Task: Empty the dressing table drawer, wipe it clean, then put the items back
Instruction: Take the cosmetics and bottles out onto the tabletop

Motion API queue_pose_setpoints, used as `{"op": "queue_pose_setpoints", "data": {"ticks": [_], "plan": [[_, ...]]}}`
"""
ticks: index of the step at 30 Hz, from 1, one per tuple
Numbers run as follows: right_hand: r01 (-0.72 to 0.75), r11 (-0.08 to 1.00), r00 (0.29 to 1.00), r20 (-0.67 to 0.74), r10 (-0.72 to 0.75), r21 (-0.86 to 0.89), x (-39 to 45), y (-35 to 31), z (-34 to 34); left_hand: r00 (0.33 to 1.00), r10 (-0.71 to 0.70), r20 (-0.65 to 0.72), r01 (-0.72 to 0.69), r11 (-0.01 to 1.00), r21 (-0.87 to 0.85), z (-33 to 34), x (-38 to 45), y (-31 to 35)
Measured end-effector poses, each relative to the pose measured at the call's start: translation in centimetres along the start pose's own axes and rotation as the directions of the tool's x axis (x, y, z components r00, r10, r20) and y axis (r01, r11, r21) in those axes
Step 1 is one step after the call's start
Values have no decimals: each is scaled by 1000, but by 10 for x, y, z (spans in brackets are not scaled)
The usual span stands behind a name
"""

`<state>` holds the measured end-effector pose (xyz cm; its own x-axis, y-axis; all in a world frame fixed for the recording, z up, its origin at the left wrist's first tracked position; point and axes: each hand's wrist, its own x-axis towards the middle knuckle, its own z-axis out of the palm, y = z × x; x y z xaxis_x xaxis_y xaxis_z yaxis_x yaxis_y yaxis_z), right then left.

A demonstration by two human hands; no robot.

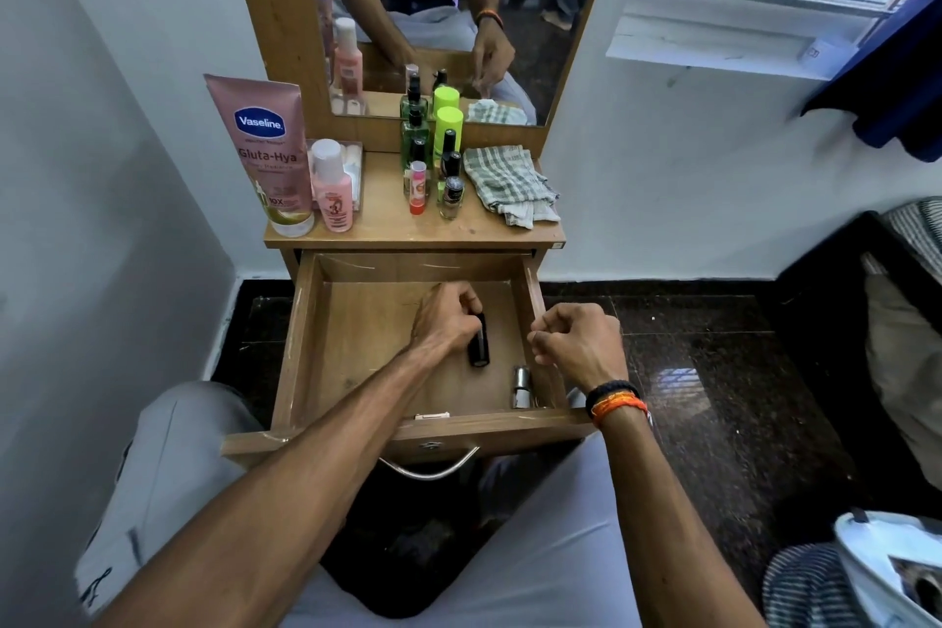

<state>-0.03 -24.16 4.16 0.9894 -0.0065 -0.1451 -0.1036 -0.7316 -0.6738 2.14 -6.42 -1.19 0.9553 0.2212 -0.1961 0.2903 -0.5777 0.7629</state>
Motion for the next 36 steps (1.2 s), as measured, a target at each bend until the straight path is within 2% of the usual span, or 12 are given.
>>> {"op": "queue_pose_setpoints", "data": {"ticks": [4, 7, 10, 13, 17, 20, 24, 29, 32, 36], "plan": [[53, 966, 997, 65, -38, -253, -2, -11, 11, 1000, 23, 8, -23, 1000, -8, 0, -2, -4], [83, 900, 994, 97, -46, -428, -8, -22, 21, 1000, -13, -17, 14, 996, 85, -1, -3, -8], [91, 848, 991, 133, -25, -521, -11, -26, 32, 999, -30, -32, 34, 989, 142, -6, -4, -12], [98, 814, 987, 158, -8, -573, -9, -27, 38, 999, -34, -24, 37, 992, 122, -15, -5, -17], [113, 802, 984, 178, -8, -587, -5, -28, 44, 1000, -2, 4, 1, 998, 69, -26, -3, -29], [131, 792, 982, 186, -22, -596, -5, -25, 47, 992, 114, 59, -121, 985, 123, -33, -3, -40], [171, 766, 972, 233, -28, -620, -4, -20, 53, 936, 267, 228, -335, 875, 349, -45, -6, -50], [235, 723, 960, 273, -68, -650, -3, -18, 60, 882, 340, 325, -464, 746, 478, -51, -11, -49], [221, 774, 964, 254, -80, -594, -1, -15, 61, 865, 361, 350, -498, 703, 507, -55, -12, -47], [143, 917, 970, 235, -56, -373, 3, -9, 57, 847, 392, 359, -531, 648, 546, -57, -13, -45]]}}
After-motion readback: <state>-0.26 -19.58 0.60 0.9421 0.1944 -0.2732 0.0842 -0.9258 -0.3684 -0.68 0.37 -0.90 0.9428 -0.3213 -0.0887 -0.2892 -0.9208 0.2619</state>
